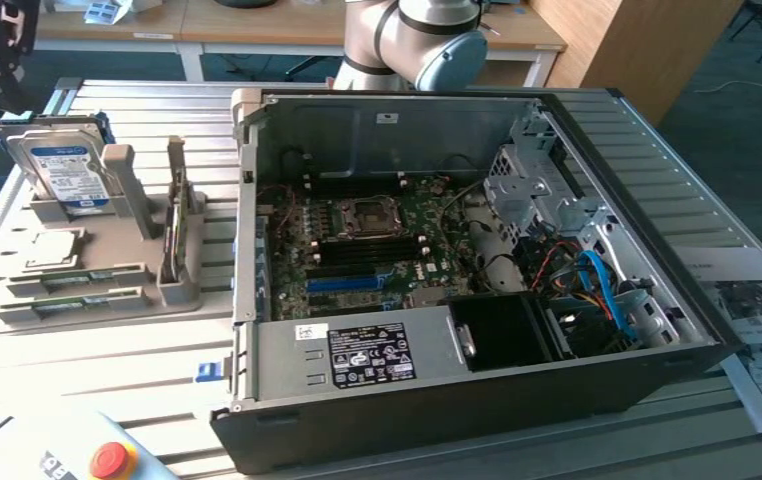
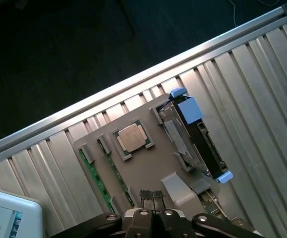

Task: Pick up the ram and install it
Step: 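Pick up the ram and move it above insertion slot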

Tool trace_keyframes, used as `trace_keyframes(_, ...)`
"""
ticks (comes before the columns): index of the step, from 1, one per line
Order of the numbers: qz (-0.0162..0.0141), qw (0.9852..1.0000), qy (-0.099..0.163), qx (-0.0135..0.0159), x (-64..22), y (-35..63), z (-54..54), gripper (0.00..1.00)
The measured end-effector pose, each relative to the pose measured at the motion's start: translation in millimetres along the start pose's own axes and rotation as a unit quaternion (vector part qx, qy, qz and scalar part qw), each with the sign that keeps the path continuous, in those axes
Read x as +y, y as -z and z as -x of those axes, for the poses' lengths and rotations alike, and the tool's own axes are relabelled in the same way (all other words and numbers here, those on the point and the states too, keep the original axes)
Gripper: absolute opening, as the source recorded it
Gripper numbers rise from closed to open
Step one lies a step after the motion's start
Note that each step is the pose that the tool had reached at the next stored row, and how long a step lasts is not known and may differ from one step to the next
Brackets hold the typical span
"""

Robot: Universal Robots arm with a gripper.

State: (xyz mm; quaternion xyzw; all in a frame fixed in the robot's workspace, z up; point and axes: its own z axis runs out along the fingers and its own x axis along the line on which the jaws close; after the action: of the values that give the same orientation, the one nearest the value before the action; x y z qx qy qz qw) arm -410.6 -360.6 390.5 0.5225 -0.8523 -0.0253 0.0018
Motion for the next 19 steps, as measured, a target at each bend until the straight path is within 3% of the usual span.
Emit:
trace_keyframes(5, 0.0008, 0.9995, 0.033, 0.0015, 0.0, 0.0, 0.0, 0.1)
trace_keyframes(10, 0.0016, 0.9979, 0.065, 0.0029, 0.0, 0.0, 0.0, 0.1)
trace_keyframes(15, 0.0023, 0.9953, 0.097, 0.0044, 0.0, 0.0, 0.0, 0.1)
trace_keyframes(19, 0.003, 0.9924, 0.123, 0.0056, 0.0, 0.0, 0.0, 0.1)
